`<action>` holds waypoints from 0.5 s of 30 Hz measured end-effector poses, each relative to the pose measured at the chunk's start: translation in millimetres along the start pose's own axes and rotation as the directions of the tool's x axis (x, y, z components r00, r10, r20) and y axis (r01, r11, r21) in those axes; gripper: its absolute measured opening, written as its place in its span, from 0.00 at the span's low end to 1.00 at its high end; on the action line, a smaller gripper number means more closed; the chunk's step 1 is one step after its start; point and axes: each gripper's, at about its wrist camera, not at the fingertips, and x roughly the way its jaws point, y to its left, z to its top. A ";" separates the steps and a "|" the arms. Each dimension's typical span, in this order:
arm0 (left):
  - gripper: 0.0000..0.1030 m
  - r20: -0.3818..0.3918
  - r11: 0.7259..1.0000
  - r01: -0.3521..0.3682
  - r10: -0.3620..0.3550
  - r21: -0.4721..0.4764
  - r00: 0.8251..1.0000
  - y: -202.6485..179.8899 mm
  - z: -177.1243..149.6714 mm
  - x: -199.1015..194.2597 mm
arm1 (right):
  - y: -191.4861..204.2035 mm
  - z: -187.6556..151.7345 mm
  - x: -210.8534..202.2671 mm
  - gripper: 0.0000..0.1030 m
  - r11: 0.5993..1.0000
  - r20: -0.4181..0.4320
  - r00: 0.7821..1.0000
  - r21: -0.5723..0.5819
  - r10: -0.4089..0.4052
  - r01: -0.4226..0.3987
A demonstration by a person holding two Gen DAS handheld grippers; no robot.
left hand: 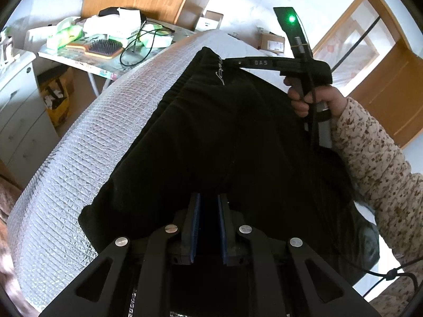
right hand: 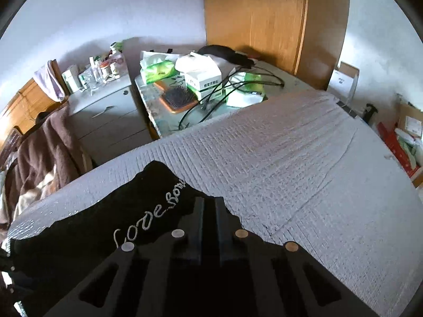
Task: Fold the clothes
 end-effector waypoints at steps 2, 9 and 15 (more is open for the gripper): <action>0.13 0.004 1.000 0.002 -0.002 0.001 1.000 -0.7 -0.8 -0.3 | -2.6 1.1 -2.1 0.09 1.000 -0.003 1.000 0.025 0.004 -0.004; 0.13 0.002 0.997 0.051 -0.051 -0.052 0.999 7.1 1.6 -1.5 | -16.0 -4.8 -36.1 0.14 0.989 0.033 0.999 0.147 0.023 -0.028; 0.13 0.058 0.999 0.004 -0.006 0.034 0.998 -5.7 16.0 -14.0 | -26.8 -32.8 -104.0 0.16 0.978 0.095 0.995 0.207 -0.027 0.007</action>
